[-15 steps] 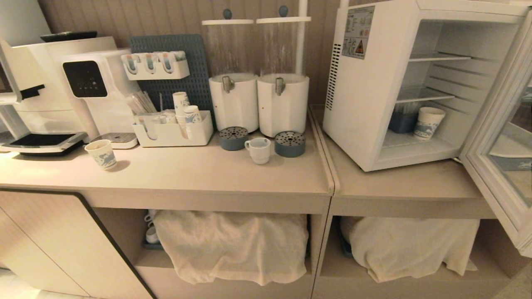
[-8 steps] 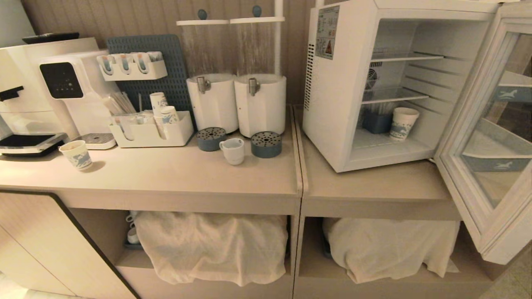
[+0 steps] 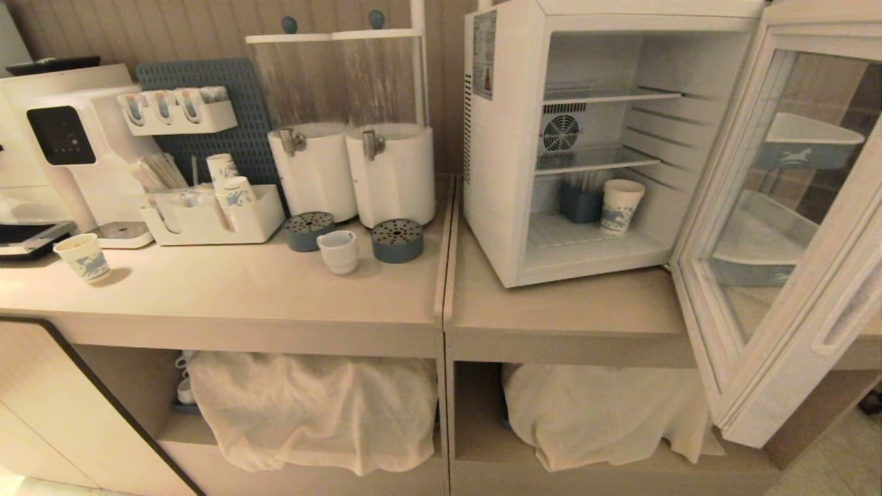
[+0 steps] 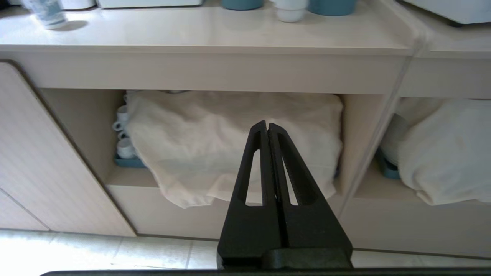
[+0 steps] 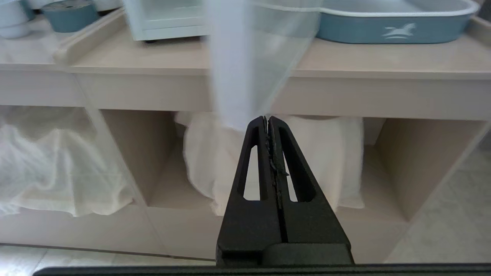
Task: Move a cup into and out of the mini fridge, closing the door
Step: Close the freezer door
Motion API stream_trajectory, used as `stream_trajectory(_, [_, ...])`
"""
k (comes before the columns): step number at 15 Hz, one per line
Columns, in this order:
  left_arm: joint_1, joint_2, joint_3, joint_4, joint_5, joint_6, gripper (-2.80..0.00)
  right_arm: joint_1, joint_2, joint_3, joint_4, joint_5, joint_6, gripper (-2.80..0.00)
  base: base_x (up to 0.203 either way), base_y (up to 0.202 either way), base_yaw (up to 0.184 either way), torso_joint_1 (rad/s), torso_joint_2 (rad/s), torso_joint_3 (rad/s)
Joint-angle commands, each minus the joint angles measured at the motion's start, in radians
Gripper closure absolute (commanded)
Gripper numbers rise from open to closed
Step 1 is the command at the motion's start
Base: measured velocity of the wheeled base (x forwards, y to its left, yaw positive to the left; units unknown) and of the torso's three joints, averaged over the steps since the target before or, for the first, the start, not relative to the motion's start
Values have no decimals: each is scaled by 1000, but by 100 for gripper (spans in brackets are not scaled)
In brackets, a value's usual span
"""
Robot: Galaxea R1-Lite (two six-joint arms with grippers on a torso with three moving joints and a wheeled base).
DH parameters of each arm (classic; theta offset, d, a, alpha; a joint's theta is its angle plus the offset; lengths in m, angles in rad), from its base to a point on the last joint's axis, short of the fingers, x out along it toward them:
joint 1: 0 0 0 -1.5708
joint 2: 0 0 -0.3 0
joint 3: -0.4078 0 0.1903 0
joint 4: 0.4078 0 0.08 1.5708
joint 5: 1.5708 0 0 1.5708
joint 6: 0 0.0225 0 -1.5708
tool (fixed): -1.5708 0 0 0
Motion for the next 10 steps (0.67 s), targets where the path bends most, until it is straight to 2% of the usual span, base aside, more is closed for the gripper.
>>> stream_trajectory(1, [-1,0,0,0,0,0,0,0,1,0,0,1,-1,0,1,-184,-2,-7,2,6])
stream_trajectory(10, [-1,0,0,-1,2,-3,0,0,1,0,-1,1,-1,0,1,-190,1,2,3,1])
